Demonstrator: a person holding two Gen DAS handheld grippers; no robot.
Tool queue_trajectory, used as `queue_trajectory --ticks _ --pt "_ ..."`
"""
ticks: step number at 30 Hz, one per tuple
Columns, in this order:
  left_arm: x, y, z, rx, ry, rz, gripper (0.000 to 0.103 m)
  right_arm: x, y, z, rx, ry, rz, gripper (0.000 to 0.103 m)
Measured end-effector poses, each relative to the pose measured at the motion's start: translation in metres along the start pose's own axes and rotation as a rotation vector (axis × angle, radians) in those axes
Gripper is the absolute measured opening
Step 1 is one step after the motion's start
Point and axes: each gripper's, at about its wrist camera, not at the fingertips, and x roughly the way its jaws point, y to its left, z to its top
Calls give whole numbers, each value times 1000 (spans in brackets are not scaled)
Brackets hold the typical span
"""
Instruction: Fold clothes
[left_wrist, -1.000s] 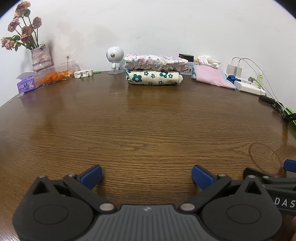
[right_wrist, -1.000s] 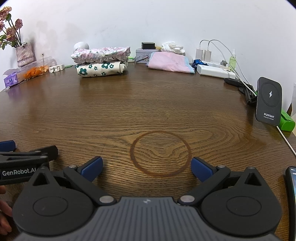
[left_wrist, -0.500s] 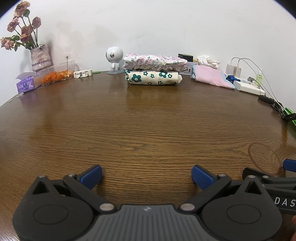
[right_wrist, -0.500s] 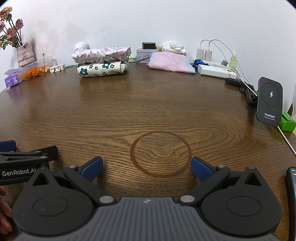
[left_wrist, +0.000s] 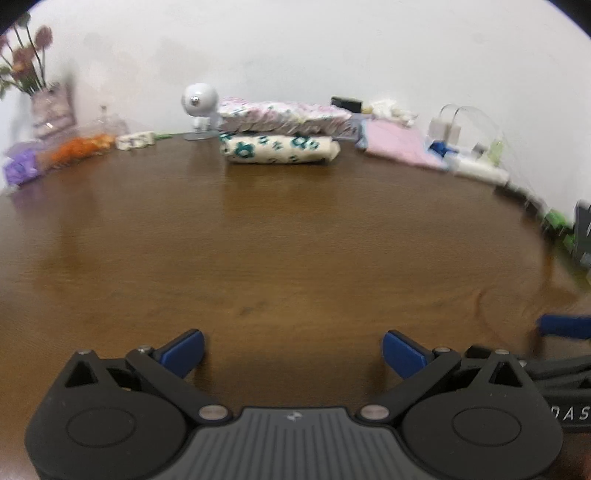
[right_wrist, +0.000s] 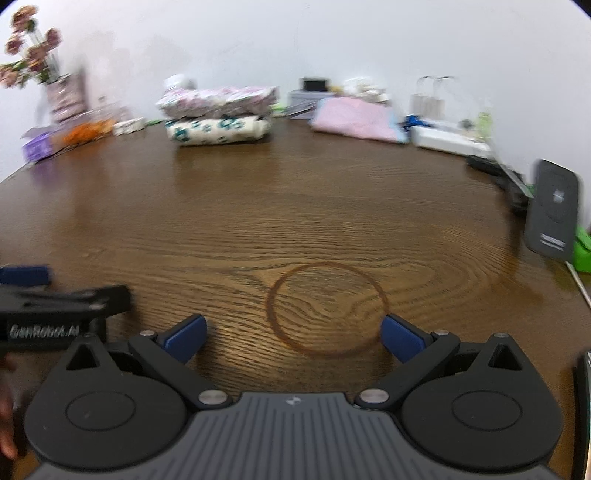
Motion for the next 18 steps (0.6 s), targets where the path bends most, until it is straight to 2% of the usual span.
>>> queue_trajectory --ticks 2,4,8,10,13,15,16,17,18 --pt "10 -2 24 -19 -7 -73 103 4 -17 19 55 -3 45 103" --pt "21 -4 48 -38 -16 -148 103 9 -38 46 127 -34 49 103" --pt "57 -24 108 -19 -54 -183 97 33 -90 113 262 -113 15 103" --pt "81 -39 137 -28 -59 -209 95 52 -120 145 348 -115 -6 102" --pt "122 -62 177 -67 -45 -246 90 87 -163 192 454 -69 16 98" --pt "152 -77 203 -100 -28 -270 88 115 -190 222 512 -18 37 85" --pt "170 -84 214 -114 -6 -271 86 127 -200 234 532 -1 35 84" --pt "188 -90 225 -127 16 -270 84 140 -208 245 534 22 28 84" --pt "206 -97 235 -140 39 -269 76 155 -216 256 525 49 16 83"
